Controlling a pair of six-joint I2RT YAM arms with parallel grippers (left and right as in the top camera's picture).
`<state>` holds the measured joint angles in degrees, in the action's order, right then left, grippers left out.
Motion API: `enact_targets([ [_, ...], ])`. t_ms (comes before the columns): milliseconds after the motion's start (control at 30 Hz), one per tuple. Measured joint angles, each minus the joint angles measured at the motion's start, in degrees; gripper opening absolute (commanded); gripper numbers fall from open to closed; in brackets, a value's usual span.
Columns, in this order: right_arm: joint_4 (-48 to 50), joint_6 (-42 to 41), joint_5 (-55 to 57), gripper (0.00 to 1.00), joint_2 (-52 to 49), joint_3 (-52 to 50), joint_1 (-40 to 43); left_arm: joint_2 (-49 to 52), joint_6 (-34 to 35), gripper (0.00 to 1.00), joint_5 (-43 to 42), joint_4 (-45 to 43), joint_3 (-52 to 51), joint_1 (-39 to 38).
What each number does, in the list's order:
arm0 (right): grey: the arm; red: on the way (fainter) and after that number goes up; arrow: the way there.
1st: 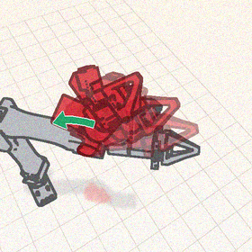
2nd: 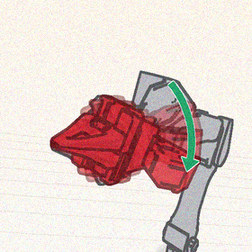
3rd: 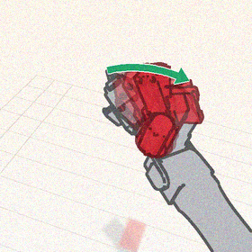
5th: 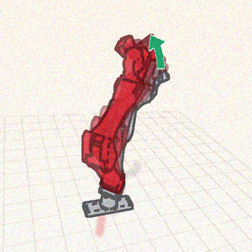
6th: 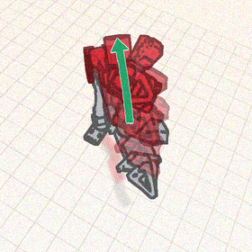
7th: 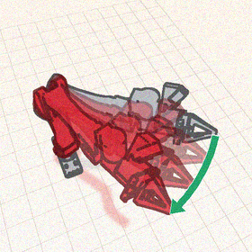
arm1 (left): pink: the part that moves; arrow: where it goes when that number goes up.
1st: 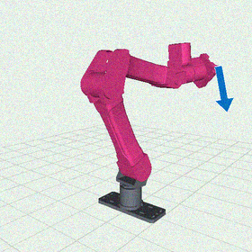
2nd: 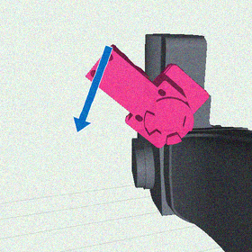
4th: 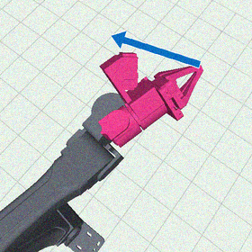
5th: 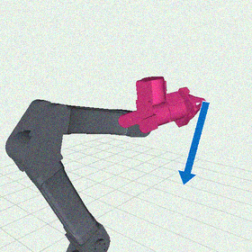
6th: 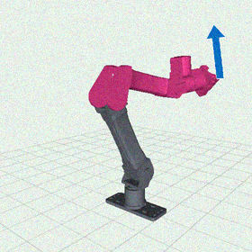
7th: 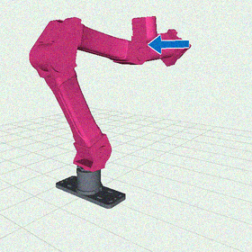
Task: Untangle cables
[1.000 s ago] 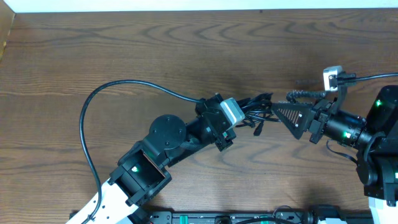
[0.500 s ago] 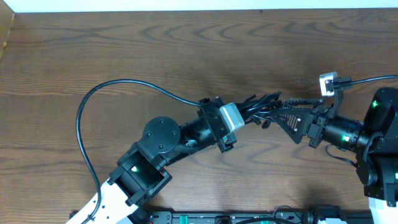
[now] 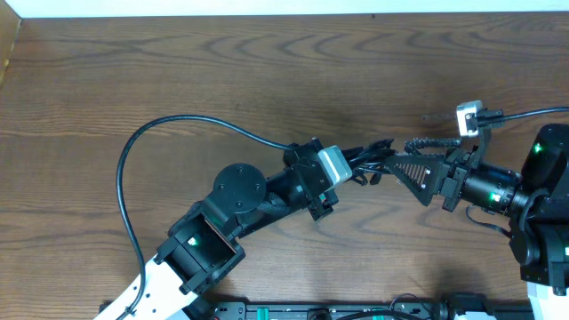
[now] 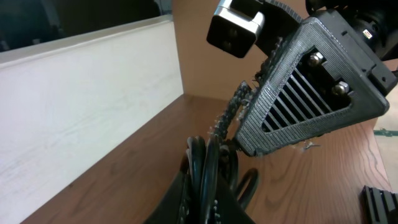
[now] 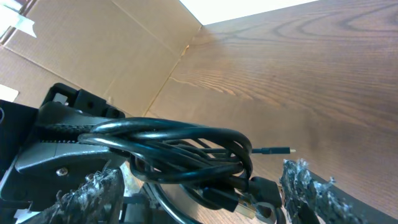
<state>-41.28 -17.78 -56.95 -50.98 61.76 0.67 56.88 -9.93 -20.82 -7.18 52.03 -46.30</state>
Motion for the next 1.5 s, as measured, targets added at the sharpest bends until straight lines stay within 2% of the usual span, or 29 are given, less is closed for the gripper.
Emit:
enact_targets([
  [700, -4.9, 2.3, 1.5, 0.76, 0.2, 0.0, 0.0, -0.1, -0.2, 0.08, -9.1, -8.2, 0.0, 0.1],
  [1033, -11.3, 5.9, 3.9, 0.77, 0.2, 0.0, 0.0, -0.1, 1.9, 0.08, -8.4, -14.2, 0.0, 0.0],
  [1500, -13.5, 8.1, 7.3, 0.77, 0.1, 0.0, 0.0, -0.2, 6.7, 0.08, -4.3, -18.9, 0.0, 0.0],
])
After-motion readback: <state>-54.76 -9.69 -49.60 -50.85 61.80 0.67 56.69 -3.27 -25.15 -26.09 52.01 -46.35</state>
